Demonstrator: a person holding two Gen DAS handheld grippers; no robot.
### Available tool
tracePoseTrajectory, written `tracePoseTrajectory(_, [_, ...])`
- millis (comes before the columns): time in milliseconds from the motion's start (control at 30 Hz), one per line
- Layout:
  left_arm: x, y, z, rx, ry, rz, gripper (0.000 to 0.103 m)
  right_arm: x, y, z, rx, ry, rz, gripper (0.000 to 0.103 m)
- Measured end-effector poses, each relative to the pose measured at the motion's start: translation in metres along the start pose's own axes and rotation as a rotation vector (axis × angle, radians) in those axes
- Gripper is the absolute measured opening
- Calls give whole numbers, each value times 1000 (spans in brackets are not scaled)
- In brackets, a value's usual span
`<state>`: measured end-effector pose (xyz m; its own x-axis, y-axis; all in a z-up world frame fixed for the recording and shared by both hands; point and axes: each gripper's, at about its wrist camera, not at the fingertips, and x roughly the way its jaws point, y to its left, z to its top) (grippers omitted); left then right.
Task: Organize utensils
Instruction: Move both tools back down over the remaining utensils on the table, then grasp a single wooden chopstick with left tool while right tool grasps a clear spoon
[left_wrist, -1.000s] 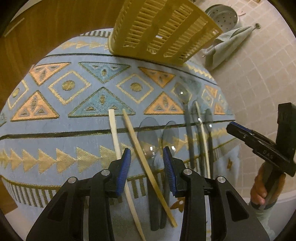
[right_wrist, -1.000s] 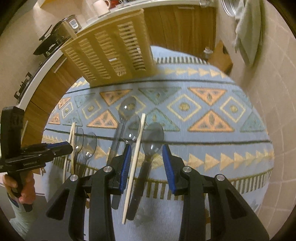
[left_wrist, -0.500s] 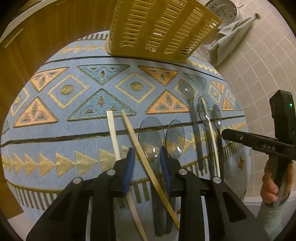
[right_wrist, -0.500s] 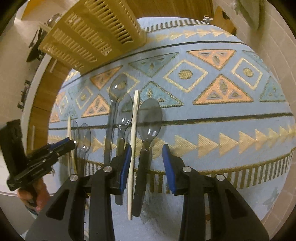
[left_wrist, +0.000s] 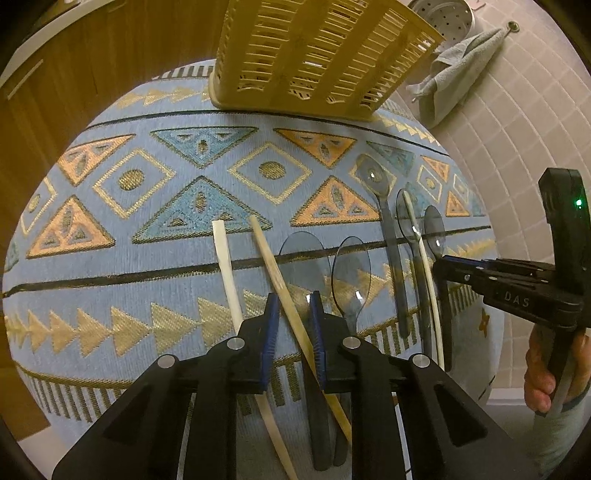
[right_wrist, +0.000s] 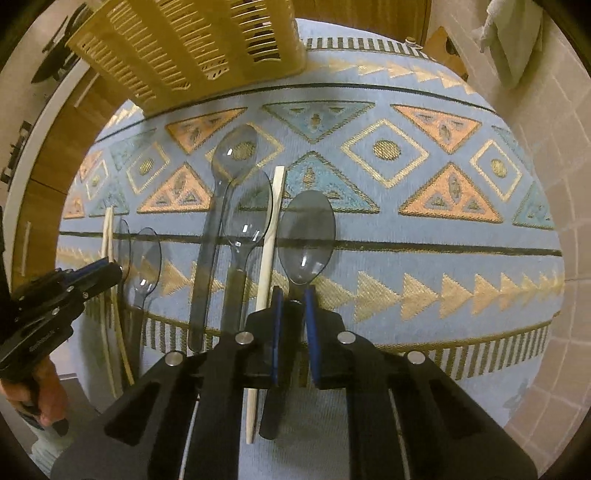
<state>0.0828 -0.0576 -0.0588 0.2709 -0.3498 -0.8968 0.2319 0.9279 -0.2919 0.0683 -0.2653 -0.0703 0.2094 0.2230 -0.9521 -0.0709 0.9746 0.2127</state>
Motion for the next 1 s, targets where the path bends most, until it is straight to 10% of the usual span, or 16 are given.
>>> tracePoseTrajectory(267, [1,5,-1,-24,2,-3,3,2,15,-1,-63,16,-53,10])
tracePoseTrajectory(667, [-25,6,-7,-48,-106,-123,3,-20,-1,-23,-38,-41,108,9])
tracePoseTrajectory(1000, [-89,-4,10,-22,-360,-266,3,-91,15,-18,-94,-323,263,9])
